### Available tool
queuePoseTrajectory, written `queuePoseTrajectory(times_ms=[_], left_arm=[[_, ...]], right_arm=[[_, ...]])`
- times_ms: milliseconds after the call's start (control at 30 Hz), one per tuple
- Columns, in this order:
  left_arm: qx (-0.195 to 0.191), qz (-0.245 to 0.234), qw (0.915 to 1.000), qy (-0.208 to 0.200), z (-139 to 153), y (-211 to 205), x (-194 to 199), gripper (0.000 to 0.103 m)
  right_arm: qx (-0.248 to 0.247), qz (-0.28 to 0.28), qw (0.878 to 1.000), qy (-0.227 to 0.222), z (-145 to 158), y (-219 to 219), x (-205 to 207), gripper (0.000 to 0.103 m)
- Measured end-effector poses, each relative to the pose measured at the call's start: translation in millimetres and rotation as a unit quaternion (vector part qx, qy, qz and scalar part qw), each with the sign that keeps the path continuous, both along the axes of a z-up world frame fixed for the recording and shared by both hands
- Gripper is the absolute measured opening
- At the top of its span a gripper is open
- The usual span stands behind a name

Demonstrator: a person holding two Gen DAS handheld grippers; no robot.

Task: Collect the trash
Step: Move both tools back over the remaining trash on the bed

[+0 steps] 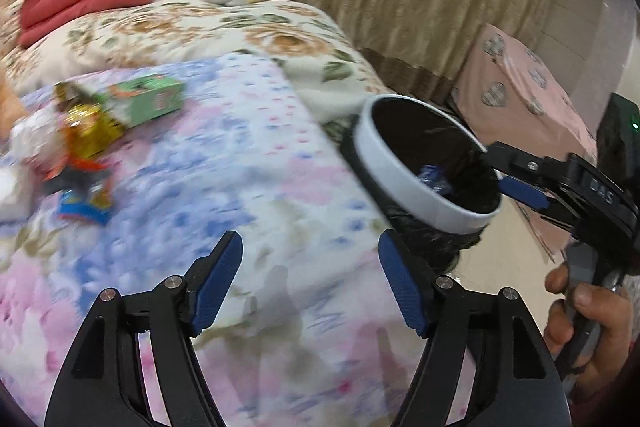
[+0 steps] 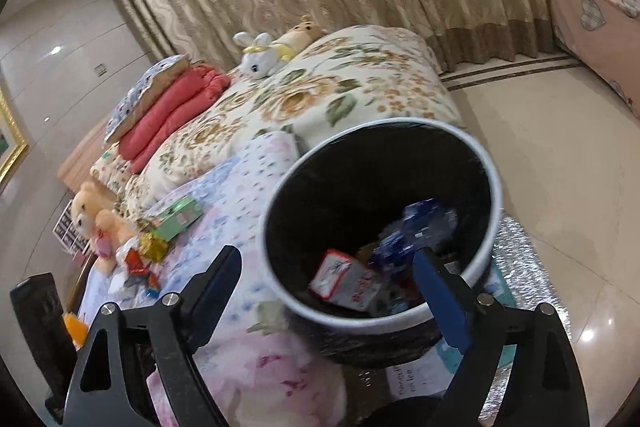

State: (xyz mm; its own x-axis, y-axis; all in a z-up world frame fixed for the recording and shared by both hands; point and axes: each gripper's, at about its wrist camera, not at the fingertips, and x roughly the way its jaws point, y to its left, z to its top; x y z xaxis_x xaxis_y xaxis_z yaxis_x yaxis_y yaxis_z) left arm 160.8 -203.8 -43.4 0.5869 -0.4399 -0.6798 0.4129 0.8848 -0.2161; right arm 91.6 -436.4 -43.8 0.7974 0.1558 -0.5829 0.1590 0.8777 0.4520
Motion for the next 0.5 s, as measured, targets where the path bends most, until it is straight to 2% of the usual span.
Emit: queuePoseTrajectory(times_ms=[233, 500], left_arm=[[0.002, 0.060, 0.9982, 0.004, -9, 57, -3, 0.073], [-0.005, 0.126, 0.9920, 0.015, -18, 115, -4, 0.074]], right_arm=[[-0.008, 0.037, 0.999, -0.006, 2, 38, 4, 0.091], [-0.008, 0.089, 0.996, -0.006, -2, 84, 12, 0.092]])
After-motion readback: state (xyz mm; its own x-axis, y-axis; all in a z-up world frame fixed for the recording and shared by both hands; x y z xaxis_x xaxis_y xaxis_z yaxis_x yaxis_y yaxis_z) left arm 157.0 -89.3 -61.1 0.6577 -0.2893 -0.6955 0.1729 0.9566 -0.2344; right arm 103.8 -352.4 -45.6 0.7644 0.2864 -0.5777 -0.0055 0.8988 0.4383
